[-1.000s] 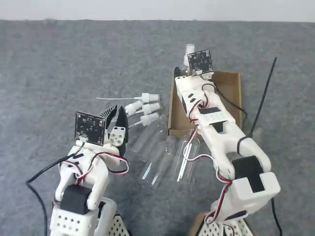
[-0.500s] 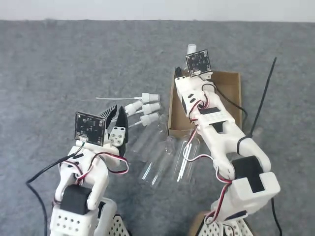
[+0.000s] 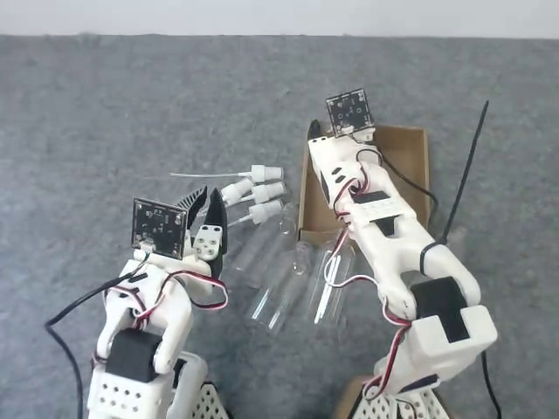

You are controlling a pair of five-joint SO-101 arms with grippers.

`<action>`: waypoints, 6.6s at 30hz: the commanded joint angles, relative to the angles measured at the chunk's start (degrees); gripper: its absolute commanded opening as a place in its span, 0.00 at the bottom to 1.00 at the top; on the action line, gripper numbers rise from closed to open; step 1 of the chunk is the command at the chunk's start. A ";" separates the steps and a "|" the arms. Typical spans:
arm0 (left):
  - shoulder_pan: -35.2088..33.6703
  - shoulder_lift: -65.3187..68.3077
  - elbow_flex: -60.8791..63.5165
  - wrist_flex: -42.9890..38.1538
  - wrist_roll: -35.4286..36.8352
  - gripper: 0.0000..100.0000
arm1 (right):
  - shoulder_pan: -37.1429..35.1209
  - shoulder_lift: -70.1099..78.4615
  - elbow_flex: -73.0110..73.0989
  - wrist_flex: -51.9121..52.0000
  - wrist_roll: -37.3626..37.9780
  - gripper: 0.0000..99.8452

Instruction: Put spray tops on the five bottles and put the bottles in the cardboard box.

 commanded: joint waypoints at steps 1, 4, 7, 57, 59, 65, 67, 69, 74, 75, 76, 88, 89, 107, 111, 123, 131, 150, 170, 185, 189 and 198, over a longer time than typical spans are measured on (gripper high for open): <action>-0.18 -1.05 -0.31 -1.49 0.44 0.03 | -0.57 -1.19 -1.58 -0.48 0.62 0.27; -0.18 -1.05 -0.31 -1.49 0.44 0.03 | -0.57 -1.27 -2.02 -0.48 0.62 0.27; -0.18 -1.05 -0.31 -1.49 0.44 0.03 | -0.57 -1.27 -2.11 -0.48 0.62 0.27; -0.18 -0.97 -0.31 -1.58 0.44 0.03 | 7.60 -47.08 -13.71 85.85 0.70 0.27; -0.18 -0.97 -0.31 -1.76 0.35 0.03 | 11.91 -47.08 -14.24 87.87 0.70 0.27; -0.26 -0.88 2.15 -5.63 0.09 0.03 | 20.70 -47.08 -14.42 94.11 2.37 0.27; -0.26 -0.79 2.15 -5.63 0.09 0.03 | 22.64 -46.73 -13.98 96.48 3.16 0.27; -0.26 -0.88 2.15 -5.63 0.09 0.03 | 24.84 -46.46 -12.92 98.68 1.93 0.27; -0.35 -0.97 2.15 -5.63 0.09 0.03 | 29.49 -46.37 -4.22 96.84 -1.67 0.27; -0.35 -0.97 2.15 -5.63 0.09 0.03 | 29.49 -46.37 -1.49 95.43 -3.78 0.27; -0.35 -0.97 2.15 -5.63 0.09 0.03 | 29.41 -46.37 1.32 93.32 -7.03 0.27; -0.62 -0.97 2.24 -5.63 0.09 0.03 | 28.53 -46.29 17.41 75.91 -17.23 0.30; -0.62 -0.97 2.24 -5.63 0.09 0.03 | 28.62 -46.29 18.20 75.21 -17.41 0.30; -0.70 -0.53 1.98 -5.63 0.00 0.03 | 44.09 -46.99 26.55 71.08 -3.69 0.30; -2.73 0.88 -2.07 -2.73 -2.64 0.03 | 47.34 -47.08 26.55 71.52 7.12 0.30; -6.15 41.67 -33.98 13.01 -13.98 0.04 | 49.27 -47.08 19.69 78.20 27.34 0.28; -5.98 64.79 -46.64 16.44 -21.10 0.14 | 46.55 -46.29 8.18 85.14 29.36 0.30; -5.45 86.51 -55.16 4.84 -23.74 0.17 | 42.42 -22.64 7.12 74.51 33.14 0.29; -0.53 106.46 -62.73 -13.01 -24.18 0.23 | 58.15 -17.27 7.21 70.02 43.43 0.16; -3.60 119.03 -72.31 -7.30 -27.78 0.08 | 59.74 -17.63 7.21 70.02 43.69 0.16; -6.07 118.95 -76.26 -1.05 -27.60 0.01 | 59.74 -17.63 7.21 70.02 43.69 0.16; -11.87 104.97 -80.13 19.60 -27.52 0.01 | 59.82 -17.63 7.21 70.02 43.69 0.16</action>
